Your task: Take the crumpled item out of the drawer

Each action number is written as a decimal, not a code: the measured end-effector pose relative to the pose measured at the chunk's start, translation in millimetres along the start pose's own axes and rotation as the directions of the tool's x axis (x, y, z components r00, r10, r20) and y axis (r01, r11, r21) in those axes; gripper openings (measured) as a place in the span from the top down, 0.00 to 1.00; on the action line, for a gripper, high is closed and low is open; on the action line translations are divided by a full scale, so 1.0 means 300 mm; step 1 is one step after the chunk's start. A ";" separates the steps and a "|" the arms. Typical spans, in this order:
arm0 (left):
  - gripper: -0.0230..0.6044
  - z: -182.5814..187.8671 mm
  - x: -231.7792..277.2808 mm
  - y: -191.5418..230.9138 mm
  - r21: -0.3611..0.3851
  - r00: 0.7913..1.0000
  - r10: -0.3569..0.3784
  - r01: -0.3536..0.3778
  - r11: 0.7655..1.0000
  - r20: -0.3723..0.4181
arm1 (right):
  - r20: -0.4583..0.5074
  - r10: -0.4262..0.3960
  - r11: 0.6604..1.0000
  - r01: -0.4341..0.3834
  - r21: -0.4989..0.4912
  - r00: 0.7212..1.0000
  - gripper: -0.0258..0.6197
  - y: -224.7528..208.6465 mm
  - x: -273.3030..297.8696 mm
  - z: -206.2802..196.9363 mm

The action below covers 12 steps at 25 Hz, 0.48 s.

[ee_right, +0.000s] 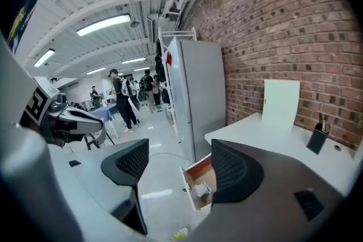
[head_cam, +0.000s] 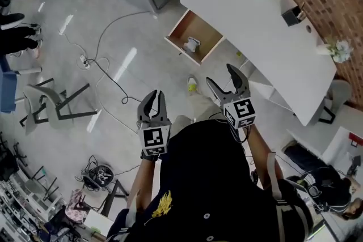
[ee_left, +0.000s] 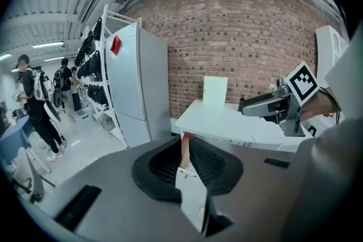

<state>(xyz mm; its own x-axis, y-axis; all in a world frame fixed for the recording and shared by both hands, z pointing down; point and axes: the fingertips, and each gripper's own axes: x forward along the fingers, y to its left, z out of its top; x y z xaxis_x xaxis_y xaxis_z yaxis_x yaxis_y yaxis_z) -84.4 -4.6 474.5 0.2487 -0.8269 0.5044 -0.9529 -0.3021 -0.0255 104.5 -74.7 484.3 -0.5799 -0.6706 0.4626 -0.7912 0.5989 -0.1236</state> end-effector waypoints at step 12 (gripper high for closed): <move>0.87 -0.062 0.519 0.224 -0.036 0.997 0.025 -0.028 0.999 -0.071 | -0.372 0.033 0.995 -0.064 -0.072 0.928 0.45 -0.248 0.662 -0.445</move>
<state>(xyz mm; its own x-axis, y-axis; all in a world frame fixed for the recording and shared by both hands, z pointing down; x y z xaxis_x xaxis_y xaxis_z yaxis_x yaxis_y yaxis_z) -113.0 -144.7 567.4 0.2116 -0.7988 0.5632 -0.9651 -0.2618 -0.0088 74.1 -194.1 702.6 -0.4915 -0.4399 0.7516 -0.7367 0.6703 -0.0895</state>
